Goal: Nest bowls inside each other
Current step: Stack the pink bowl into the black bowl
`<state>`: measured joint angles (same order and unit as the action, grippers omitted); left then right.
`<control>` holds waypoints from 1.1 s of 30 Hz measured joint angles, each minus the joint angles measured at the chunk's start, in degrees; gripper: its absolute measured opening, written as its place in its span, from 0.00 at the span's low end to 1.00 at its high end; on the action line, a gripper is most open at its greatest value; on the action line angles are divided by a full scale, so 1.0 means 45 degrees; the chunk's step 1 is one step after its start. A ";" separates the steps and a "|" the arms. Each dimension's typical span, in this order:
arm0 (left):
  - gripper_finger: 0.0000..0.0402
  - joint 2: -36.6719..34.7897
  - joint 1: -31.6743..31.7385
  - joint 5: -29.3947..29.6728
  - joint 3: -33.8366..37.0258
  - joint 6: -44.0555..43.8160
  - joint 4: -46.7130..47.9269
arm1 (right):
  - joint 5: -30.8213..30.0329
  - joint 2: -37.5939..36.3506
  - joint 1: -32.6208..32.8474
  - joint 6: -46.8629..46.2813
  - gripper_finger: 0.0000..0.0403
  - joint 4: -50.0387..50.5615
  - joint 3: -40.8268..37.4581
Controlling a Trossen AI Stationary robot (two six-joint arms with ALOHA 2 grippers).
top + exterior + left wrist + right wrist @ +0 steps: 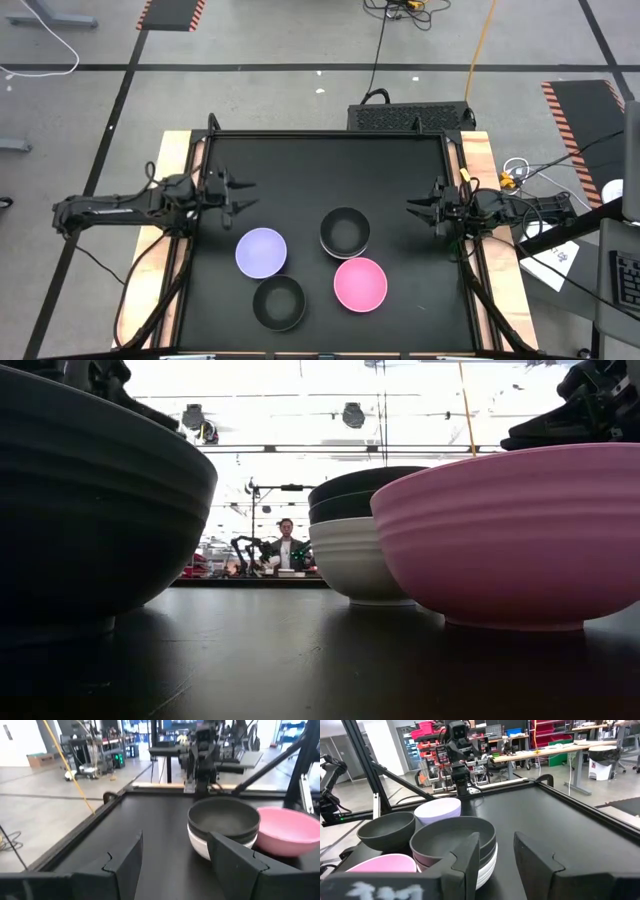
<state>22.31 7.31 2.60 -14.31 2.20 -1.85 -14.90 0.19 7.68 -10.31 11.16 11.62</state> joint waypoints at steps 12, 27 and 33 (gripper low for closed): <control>0.56 -0.0920 0.0003 -0.0452 0.1100 0.0719 -0.0004 | 0.0005 0.0064 0.0010 0.0118 0.28 0.0690 0.0000; 0.56 -0.3633 0.0000 -0.0315 0.2351 0.0714 0.0961 | 0.0039 0.0087 0.0010 0.0689 0.28 0.0261 0.0000; 0.56 -0.3920 0.0000 -0.0269 0.2348 0.0577 0.1132 | 0.0039 0.0087 0.0010 0.0788 0.28 0.0053 0.0000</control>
<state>4.67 7.31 1.39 -3.75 4.80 3.24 -14.72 0.58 7.73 -6.77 11.40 11.62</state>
